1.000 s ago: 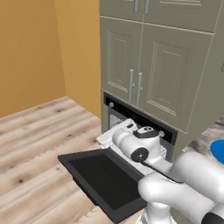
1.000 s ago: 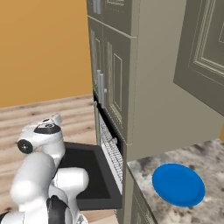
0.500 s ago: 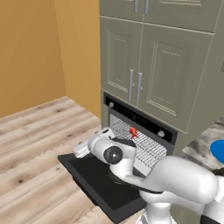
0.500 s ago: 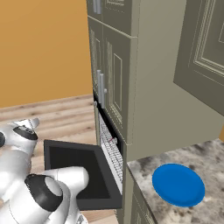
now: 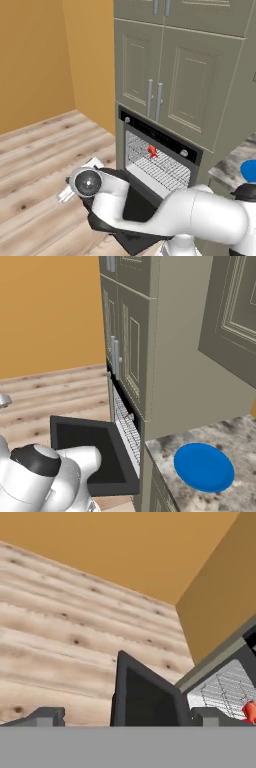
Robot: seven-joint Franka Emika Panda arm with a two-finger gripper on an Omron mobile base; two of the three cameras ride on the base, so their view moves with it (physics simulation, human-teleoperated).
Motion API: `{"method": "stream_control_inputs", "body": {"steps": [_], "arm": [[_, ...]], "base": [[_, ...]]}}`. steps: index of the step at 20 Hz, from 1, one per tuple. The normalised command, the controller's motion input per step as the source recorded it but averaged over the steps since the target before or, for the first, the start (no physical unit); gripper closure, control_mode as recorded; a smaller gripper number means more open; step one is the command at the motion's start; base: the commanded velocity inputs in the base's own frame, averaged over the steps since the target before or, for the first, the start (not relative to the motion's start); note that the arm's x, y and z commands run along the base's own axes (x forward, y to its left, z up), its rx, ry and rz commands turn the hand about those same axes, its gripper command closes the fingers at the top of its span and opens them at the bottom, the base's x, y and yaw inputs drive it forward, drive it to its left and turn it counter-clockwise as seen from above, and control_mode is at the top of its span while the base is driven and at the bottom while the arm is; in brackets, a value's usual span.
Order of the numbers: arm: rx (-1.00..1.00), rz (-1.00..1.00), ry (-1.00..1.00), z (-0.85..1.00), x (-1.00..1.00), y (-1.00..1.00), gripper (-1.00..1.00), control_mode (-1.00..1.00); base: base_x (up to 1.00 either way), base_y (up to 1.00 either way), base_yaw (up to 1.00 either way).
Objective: Place the fish on the top rack of the oven, and slide the tray back inside. Close the oven door.
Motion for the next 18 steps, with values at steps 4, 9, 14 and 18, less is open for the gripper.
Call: {"method": "stream_control_inputs", "body": {"steps": [4, 9, 14, 18], "arm": [[-0.24, 0.0, -0.2, -0.18, -1.0, 0.33, -1.0, -1.0], [-0.29, 0.0, -0.11, -0.48, -0.81, 0.42, -1.0, -1.0], [-0.29, 0.0, 0.2, -0.41, -0.1, 0.36, -1.0, -1.0], [-0.32, 0.0, 0.35, -0.58, 0.06, 0.34, -1.0, -1.0]], "base": [[0.0, 0.0, 0.0], [0.0, 0.0, 0.0], [0.0, 0.0, 0.0], [0.0, 0.0, 0.0]]}}
